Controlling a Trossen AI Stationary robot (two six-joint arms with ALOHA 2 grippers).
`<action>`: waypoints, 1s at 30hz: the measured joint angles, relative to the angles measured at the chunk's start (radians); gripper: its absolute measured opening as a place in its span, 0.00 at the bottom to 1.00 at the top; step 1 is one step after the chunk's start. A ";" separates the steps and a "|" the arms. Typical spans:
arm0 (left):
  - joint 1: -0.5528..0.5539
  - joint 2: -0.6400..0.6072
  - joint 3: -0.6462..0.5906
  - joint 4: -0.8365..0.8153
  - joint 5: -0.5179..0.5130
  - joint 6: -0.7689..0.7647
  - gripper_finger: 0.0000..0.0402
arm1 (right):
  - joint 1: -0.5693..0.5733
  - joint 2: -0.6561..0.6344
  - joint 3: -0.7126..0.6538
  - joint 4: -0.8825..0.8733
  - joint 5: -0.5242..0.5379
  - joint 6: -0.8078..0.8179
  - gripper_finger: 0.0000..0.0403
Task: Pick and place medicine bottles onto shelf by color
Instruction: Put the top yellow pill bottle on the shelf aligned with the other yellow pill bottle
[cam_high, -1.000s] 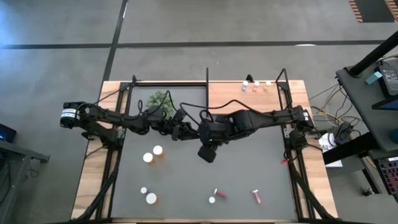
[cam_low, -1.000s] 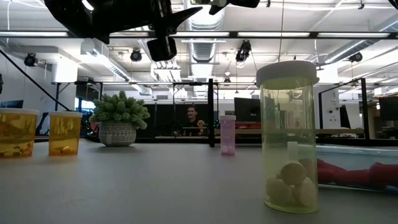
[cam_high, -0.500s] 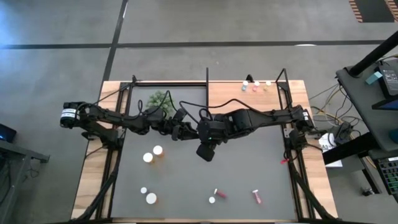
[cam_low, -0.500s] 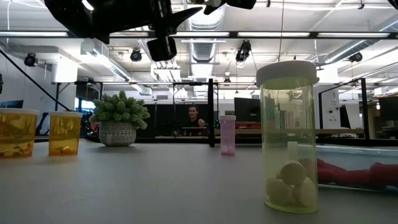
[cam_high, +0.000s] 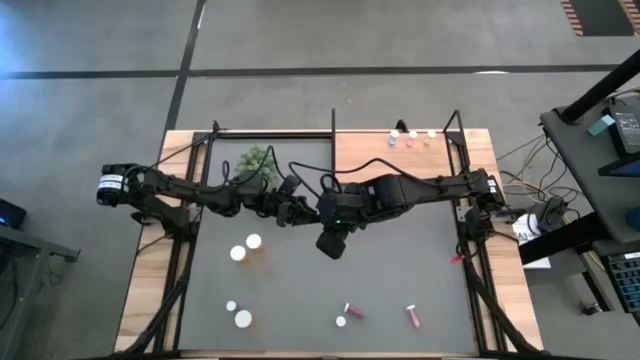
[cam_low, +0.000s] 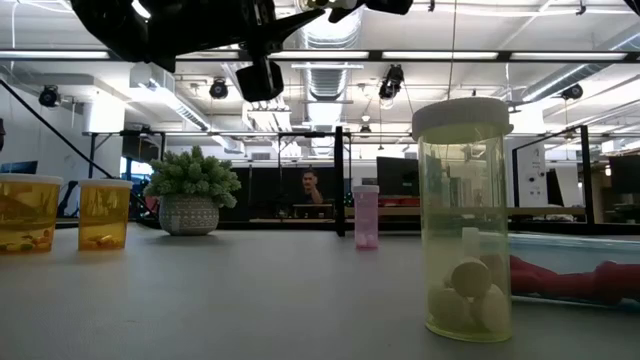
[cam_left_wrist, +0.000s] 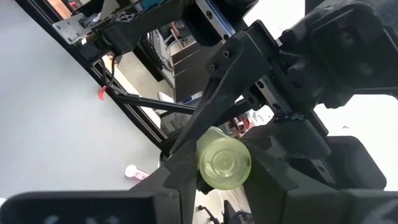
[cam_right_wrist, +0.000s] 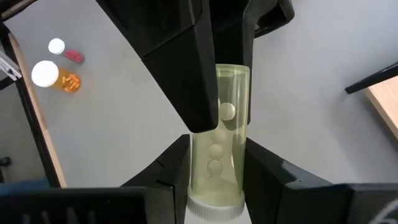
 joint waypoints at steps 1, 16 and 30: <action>0.000 0.000 0.000 0.000 0.000 0.000 0.23 | 0.000 0.000 0.000 0.000 0.000 -0.008 0.27; -0.001 0.000 -0.001 0.004 0.007 -0.009 0.23 | 0.000 0.000 0.010 -0.007 0.000 -0.081 0.48; 0.001 0.000 0.009 0.011 -0.080 -0.010 0.23 | 0.014 -0.115 0.012 -0.043 0.010 -0.089 0.58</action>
